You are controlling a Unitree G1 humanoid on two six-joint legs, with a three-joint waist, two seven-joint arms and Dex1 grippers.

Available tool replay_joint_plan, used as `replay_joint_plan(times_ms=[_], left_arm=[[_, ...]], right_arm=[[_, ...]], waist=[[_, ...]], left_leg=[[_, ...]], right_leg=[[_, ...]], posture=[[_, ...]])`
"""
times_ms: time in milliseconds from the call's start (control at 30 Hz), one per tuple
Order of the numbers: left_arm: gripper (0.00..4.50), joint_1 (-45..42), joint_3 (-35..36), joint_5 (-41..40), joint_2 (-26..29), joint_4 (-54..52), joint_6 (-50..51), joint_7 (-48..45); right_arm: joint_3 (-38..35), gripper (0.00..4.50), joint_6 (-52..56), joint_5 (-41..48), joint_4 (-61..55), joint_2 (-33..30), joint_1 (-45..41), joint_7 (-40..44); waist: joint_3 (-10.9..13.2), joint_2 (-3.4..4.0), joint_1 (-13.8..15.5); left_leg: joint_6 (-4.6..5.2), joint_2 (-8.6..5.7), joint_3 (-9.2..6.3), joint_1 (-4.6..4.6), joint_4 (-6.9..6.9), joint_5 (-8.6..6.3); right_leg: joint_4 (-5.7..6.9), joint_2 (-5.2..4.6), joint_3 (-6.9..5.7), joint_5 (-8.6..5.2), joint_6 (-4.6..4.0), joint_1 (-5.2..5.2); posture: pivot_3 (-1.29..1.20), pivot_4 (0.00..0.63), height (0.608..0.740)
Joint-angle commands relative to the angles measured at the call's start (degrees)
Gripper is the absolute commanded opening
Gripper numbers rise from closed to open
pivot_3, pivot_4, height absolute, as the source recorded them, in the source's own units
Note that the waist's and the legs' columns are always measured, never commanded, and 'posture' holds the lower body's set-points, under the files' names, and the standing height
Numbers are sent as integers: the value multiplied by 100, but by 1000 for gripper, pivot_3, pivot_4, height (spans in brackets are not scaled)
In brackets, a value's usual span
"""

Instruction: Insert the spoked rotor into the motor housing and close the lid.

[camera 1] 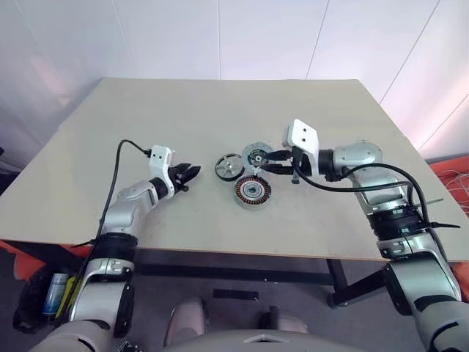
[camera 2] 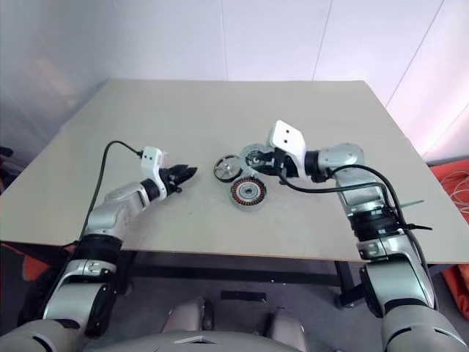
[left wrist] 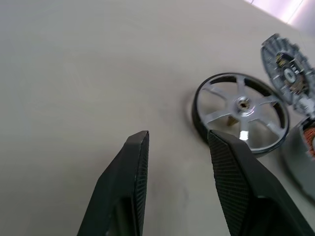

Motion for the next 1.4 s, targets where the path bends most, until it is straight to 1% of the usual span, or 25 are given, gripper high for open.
replay_joint_plan(times_ms=[33,133,200,267,333,533,733,867,1067,1267,1400], left_arm=[[1999,-446,209,-384,-198,362,169,-265],[1999,-793,311,-485,-383,899,251,-321],[2348,-971,364,-471,-435,1238,233,-286],[2887,-1110,460,-442,-462,1539,230,-105],[3479,-1221,717,-617,-485,1821,478,88],[3479,-1218,1217,-981,-500,1931,988,311],[3479,-1178,1433,-1249,-542,1929,1546,349],[3479,-1299,1447,-1313,-654,2090,2002,461],[3479,-1718,1445,-1305,-912,2367,2399,783],[3479,-2011,1515,-1336,-1081,2427,2503,1003],[3479,-2066,1551,-1444,-1153,2260,2499,858]], right_arm=[[-191,1286,-27,74,-318,-124,25,-158],[-199,1286,-1,102,-381,-170,85,-233],[-228,1331,13,111,-399,-196,95,-292],[-251,1331,11,113,-400,-227,109,-332],[-271,1331,3,115,-410,-273,149,-360],[-276,1331,-4,106,-388,-315,173,-426],[-241,1331,-59,95,-314,-287,109,-438],[-237,1331,-100,93,-263,-245,51,-465],[-237,1331,-130,88,-268,-209,76,-509],[-262,1331,-116,92,-319,-214,127,-578],[-261,1331,-133,77,-305,-231,149,-610]], waist=[[0,-1,0],[2,-3,1],[3,-5,-9],[4,-6,-21],[4,-7,-23],[10,-16,-13],[12,-18,-8],[11,-18,-5],[12,-19,111],[12,-19,158],[15,-23,147]], left_leg=[[0,1,0,-1,0,0],[0,1,0,0,0,0],[0,1,0,0,0,0],[0,1,0,1,0,0],[1,1,0,0,0,0],[5,0,0,-1,0,-2],[5,0,0,0,0,-2],[6,0,0,1,-1,-3],[13,-2,-1,3,0,-6],[46,-4,0,-7,0,-4],[50,-3,1,-13,-2,-7]], right_leg=[[1,0,0,0,0,-1],[0,0,0,0,0,0],[0,0,0,0,0,0],[0,0,0,0,0,0],[-1,0,0,0,0,-1],[-6,0,-1,0,0,1],[-7,0,-2,0,0,3],[-11,0,-2,0,0,6],[-25,-3,-3,1,1,18],[-48,-4,-6,2,1,22],[-53,-4,-7,2,1,17]], posture=[[0,0,740],[0,0,740],[0,0,740],[0,0,740],[0,0,740],[0,0,740],[0,0,740],[0,0,740],[0,0,740],[0,0,740],[0,0,740]])
